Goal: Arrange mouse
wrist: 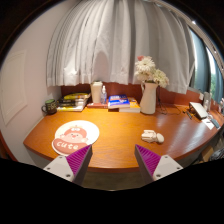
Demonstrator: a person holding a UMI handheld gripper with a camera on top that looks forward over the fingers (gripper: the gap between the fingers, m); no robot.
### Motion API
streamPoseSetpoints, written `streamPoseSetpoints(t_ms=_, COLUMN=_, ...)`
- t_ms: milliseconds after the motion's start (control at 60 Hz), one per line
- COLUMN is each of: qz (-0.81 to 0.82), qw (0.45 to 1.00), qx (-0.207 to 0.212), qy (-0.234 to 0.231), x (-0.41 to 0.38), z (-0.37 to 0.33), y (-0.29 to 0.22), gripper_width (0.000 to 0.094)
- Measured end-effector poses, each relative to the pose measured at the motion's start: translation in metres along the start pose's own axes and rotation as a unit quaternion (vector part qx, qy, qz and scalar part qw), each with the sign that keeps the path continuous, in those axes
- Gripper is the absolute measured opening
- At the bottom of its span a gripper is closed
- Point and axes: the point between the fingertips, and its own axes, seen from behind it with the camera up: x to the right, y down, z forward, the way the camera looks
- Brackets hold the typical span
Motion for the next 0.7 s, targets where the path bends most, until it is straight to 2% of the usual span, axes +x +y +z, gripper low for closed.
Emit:
streamPoseSetpoints(t_ms=100, qz=-0.015, qw=1.0, qx=-0.01, qy=-0.014, x=0.039, z=0.031, y=0.026, gripper_width=0.0859)
streamPoseSetpoints(t_ms=283, qz=-0.023, qw=0.999, qx=-0.034, qy=-0.004, x=0.125, z=0.079, y=0.048, gripper_width=0.0859)
streamPoseSetpoints(t_ms=450, qz=-0.029, qw=0.998, qx=-0.049, qy=-0.015, x=0.173, z=0.123, y=0.049, gripper_width=0.084)
streamPoseSetpoints(t_ms=700, qz=-0.016, qw=0.998, qx=-0.058, qy=-0.037, x=0.207, z=0.181, y=0.032, gripper_width=0.0861)
